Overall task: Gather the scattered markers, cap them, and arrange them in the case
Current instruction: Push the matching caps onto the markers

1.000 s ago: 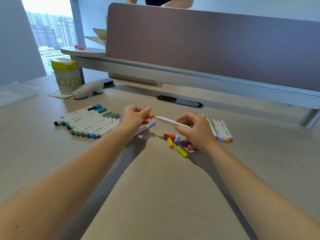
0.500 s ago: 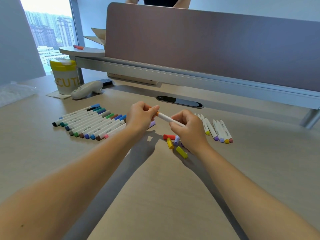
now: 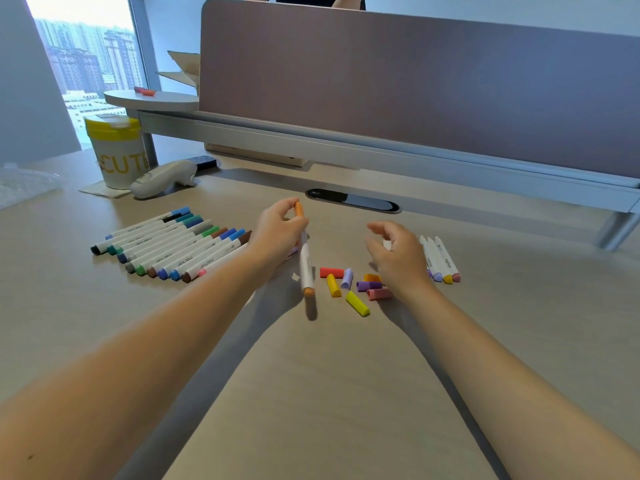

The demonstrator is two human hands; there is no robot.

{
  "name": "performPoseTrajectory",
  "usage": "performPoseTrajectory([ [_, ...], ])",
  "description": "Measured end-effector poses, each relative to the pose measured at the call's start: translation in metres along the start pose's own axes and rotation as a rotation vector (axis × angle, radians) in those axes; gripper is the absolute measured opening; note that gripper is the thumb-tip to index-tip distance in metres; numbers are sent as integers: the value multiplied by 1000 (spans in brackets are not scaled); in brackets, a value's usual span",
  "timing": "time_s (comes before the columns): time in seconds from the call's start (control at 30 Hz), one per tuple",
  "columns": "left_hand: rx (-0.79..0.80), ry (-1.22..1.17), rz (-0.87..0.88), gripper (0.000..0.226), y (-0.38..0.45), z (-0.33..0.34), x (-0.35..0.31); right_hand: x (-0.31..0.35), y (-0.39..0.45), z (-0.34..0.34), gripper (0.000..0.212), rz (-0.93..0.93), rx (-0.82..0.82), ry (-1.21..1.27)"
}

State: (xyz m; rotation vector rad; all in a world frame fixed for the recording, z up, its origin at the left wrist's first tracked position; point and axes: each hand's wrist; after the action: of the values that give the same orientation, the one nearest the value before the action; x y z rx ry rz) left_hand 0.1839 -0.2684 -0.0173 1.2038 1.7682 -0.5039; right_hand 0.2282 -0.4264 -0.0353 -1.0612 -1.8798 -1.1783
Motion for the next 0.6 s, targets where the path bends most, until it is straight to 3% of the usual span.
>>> performPoseTrajectory([
  [0.1,9,123,65,46,6,1,7,-11,13,-10,39,52,-24,-254],
  [0.3,63,437,147,46,13,1,16,-24,30,-12,38,161,81,-598],
  [0.47,124,704,207,41,16,0,25,-27,34,-7,28,163,103,-630],
  [0.6,170,859,231,37,22,2,29,-23,35,-3,24,117,157,-442],
])
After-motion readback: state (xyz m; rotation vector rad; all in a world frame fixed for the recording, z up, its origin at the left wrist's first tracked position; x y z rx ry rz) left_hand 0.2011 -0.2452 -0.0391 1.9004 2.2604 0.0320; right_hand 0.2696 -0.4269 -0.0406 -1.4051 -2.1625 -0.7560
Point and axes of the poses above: each hand's wrist, its own y-axis towards the middle knuckle, its own z-axis out of the palm, x = y × z, and after that the axes turned 14 degrees about y, right-handed
